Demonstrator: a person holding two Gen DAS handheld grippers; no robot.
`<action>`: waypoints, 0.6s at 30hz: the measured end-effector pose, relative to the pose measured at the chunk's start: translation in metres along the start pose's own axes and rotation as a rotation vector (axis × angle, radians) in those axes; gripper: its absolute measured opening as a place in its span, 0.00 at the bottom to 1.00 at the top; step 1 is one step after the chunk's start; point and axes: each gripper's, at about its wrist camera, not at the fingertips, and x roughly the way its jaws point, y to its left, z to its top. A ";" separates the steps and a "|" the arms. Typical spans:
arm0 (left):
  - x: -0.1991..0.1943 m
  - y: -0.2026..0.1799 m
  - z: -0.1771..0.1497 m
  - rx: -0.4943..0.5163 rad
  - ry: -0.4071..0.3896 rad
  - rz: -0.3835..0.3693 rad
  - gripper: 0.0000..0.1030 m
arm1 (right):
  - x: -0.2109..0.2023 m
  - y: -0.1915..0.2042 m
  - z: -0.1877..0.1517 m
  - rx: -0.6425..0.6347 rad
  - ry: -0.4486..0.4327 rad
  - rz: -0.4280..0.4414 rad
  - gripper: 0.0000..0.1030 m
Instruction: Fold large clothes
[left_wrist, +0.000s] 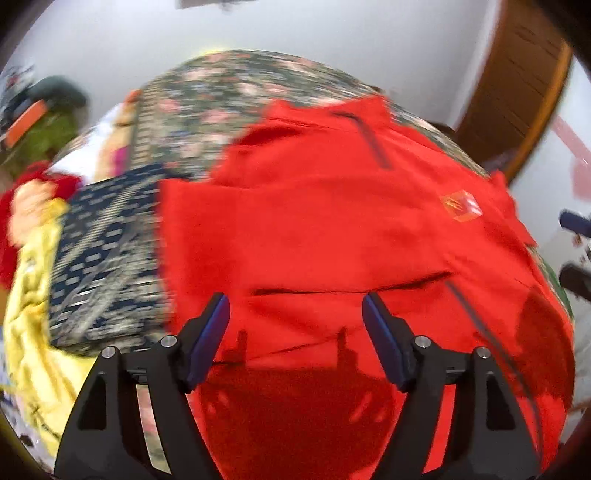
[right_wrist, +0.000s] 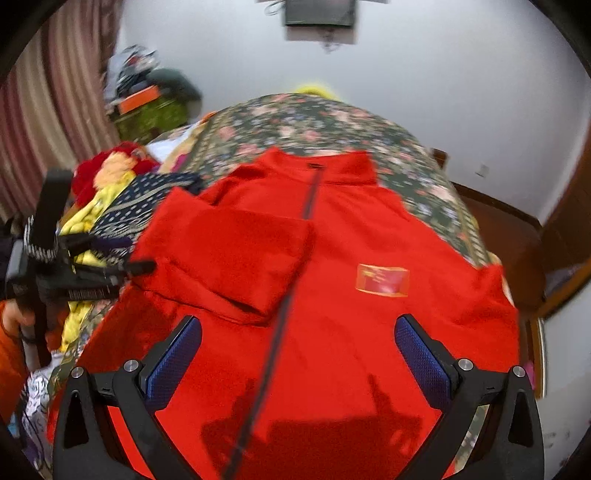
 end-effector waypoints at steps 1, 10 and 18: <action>-0.001 0.017 -0.002 -0.027 -0.002 0.018 0.71 | 0.007 0.010 0.004 -0.021 0.008 0.008 1.00; 0.034 0.101 -0.025 -0.181 0.071 0.044 0.71 | 0.098 0.101 0.039 -0.172 0.136 0.159 1.00; 0.074 0.121 -0.043 -0.214 0.122 0.041 0.71 | 0.190 0.156 0.057 -0.283 0.203 0.133 0.86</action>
